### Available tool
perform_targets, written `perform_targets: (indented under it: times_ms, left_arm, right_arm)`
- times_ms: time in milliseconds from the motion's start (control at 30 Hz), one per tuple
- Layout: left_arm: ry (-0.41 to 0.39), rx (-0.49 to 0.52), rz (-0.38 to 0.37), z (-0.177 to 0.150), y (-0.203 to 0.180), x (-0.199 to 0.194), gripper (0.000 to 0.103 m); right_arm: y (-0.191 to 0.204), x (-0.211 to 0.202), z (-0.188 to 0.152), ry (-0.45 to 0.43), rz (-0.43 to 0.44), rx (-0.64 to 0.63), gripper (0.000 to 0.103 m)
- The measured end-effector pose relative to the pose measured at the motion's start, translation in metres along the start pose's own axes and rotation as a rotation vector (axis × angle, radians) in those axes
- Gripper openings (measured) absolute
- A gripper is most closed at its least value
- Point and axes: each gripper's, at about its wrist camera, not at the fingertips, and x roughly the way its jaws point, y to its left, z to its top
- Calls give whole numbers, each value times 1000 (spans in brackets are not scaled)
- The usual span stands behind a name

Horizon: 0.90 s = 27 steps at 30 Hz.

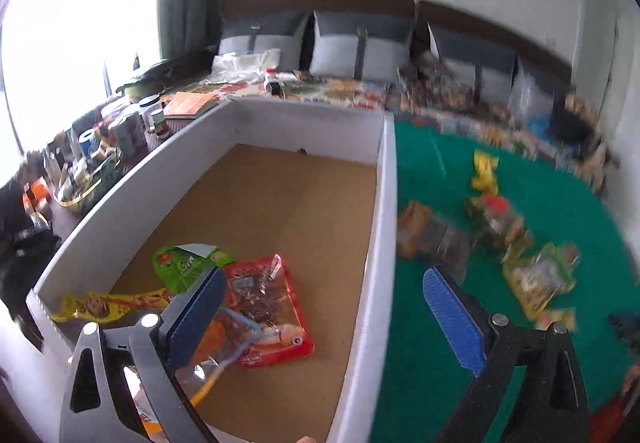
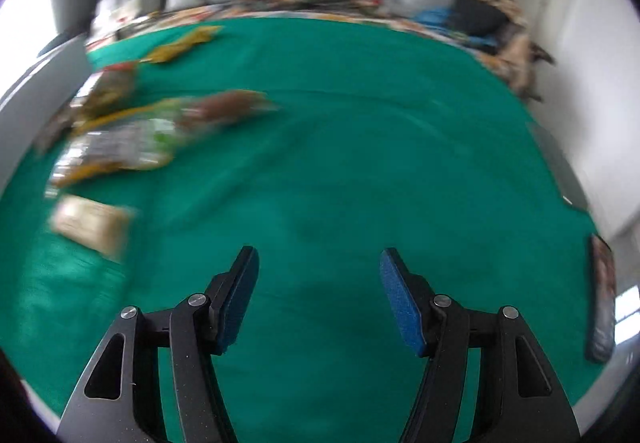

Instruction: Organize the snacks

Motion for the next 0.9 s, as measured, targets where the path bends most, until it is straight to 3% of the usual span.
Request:
perform_targets:
  times_ms: [133,300,500,567,733,833,900]
  left_arm:
    - [41,73,43,0,-28,11,98]
    - [84,9,8,2,-33,16,98]
    - [106,-33,25,-3,-30,21,98]
    - [65,-51,46,-2,-28,12,98]
    - [-210,-26,123,-3,-56,-49,98]
    - [-325,25,55,-7,-91,-80,103]
    - [-330,53,-36,-12,-114,-87,103]
  right_arm:
    - [-46,10,-9,9,-12,137,67]
    - [-37,2,-1,-10,-17,173,73]
    - [-33,1,-3,-8,-6,154,80]
    - [-31,-1,-7,-6,-7,149,81]
    - [-29,-2,-9,-3,-5,145,83]
    - [-29,-2,-9,-3,-5,146,84]
    - [-29,-2,-9,-4,-5,145,84]
